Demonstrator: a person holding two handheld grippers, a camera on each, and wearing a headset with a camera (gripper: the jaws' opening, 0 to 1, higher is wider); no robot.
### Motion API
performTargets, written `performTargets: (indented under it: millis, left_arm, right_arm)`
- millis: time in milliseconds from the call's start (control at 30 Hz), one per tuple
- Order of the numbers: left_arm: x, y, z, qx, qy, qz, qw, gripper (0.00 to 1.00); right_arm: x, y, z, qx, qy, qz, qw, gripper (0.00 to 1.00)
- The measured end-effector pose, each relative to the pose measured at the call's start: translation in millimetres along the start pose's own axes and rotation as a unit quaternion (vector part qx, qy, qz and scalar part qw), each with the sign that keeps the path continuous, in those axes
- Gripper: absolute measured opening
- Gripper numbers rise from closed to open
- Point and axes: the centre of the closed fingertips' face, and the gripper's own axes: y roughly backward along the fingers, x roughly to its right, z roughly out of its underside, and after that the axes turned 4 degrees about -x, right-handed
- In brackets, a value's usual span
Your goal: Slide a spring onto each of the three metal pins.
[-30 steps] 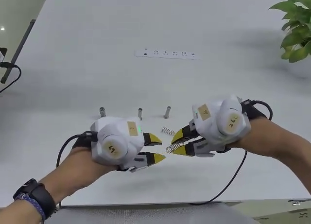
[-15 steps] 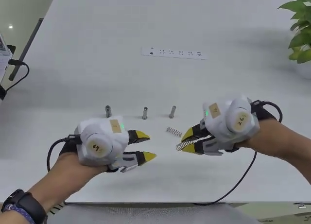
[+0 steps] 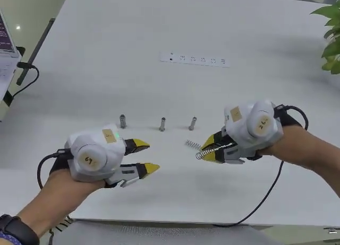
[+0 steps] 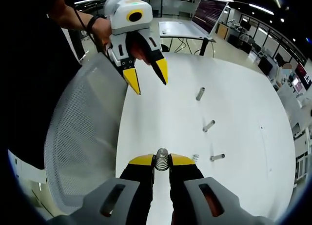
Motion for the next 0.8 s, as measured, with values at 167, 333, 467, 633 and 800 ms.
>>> performTargets:
  millis: [167, 333, 467, 633, 800]
  left_arm:
    - [-9.7, 10.6, 10.1, -0.002, 0.017, -0.021, 0.9996, 0.31]
    - [-18.2, 20.5, 16.1, 0.0, 0.031, -0.038, 0.9988, 0.32]
    - [-25.4, 29.9, 20.5, 0.003, 0.042, -0.053, 0.9977, 0.34]
    - [-31.8, 38.9, 28.8, 0.001, 0.057, -0.066, 0.9962, 0.38]
    - [-38.2, 48.5, 36.9, -0.003, 0.071, -0.083, 0.994, 0.42]
  right_arm:
    - [10.5, -1.7, 2.1, -0.004, -0.002, 0.006, 1.0, 0.09]
    - [20.5, -5.3, 1.7, -0.002, -0.006, 0.01, 0.9999, 0.09]
    - [26.5, -10.8, 4.2, -0.009, -0.008, 0.011, 0.9999, 0.09]
    - [33.0, -16.7, 3.0, -0.013, -0.009, 0.009, 0.9998, 0.09]
    - [41.1, -22.7, 4.5, -0.015, -0.015, 0.01, 0.9997, 0.09]
